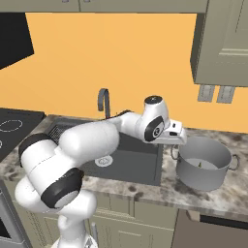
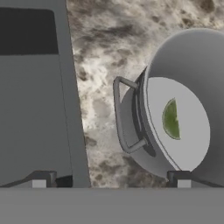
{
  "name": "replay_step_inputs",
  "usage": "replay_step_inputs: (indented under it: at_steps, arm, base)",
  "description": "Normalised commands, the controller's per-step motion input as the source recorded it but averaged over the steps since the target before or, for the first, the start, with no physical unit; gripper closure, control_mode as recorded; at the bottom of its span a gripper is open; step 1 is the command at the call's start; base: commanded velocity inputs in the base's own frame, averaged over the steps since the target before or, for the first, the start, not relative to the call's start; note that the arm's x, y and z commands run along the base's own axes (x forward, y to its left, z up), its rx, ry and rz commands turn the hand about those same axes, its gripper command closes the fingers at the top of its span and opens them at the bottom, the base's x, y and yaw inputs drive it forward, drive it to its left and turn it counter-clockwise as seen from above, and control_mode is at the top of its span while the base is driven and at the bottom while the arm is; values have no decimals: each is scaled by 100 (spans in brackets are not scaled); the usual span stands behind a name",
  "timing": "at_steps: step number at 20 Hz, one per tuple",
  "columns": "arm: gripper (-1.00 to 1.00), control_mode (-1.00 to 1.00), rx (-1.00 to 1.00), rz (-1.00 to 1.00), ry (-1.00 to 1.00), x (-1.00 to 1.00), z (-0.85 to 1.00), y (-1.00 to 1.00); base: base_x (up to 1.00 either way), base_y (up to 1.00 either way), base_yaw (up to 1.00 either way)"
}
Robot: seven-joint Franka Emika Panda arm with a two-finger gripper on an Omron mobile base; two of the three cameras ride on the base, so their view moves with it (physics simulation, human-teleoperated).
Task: Dump the lemon wedge from the pot into the sink. Then turn on the water and wash the lemon wedge. Then turn off the water and put the lemon wedge back in the pot.
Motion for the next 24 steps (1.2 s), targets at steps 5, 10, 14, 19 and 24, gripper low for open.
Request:
replay_step_inputs:
  at_steps: [5, 10, 14, 19, 24]
  arm:
    - [-100, -100, 0, 0, 0, 17, -11, -20]
    - [-100, -100, 0, 0, 1, 17, -17, -14]
    - [-100, -100, 0, 0, 1, 15, -16, -12]
    - [-100, -100, 0, 0, 0, 5, -11, -17]
    - [-100, -100, 0, 0, 0, 0, -14, -20]
  base:
    - [0, 0, 0]
    - [0, 0, 0]
    - [0, 0, 0]
    - [0, 0, 0]
    - [0, 0, 0]
